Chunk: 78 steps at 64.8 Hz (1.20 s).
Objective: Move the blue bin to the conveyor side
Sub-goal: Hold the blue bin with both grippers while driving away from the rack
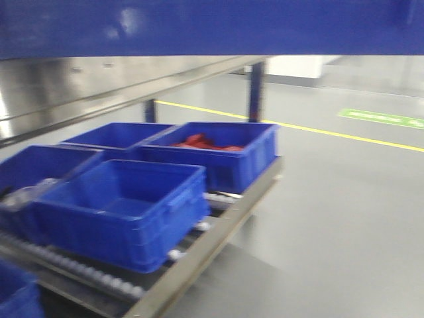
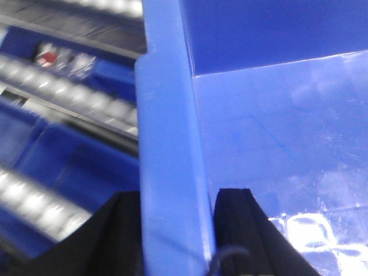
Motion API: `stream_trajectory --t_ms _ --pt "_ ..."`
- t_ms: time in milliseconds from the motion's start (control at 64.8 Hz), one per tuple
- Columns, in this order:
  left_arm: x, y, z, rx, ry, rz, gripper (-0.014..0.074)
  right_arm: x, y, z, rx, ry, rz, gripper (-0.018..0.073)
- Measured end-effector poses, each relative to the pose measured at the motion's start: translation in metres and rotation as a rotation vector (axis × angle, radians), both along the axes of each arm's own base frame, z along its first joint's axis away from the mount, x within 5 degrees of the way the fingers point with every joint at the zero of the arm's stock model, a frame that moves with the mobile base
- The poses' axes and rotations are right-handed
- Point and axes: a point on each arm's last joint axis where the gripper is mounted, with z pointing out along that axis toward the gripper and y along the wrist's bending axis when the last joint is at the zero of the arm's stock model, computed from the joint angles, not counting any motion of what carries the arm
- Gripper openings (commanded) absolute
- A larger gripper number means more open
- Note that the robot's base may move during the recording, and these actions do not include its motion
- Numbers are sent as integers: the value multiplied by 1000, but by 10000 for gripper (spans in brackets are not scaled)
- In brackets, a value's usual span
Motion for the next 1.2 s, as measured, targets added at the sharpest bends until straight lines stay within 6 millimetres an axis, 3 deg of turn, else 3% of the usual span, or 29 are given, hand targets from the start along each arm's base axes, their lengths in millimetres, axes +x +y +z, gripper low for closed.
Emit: stream_trajectory --t_ms 1204 --pt "0 0 0 0 0 0 -16 0 0 0 -3 3 -2 -75"
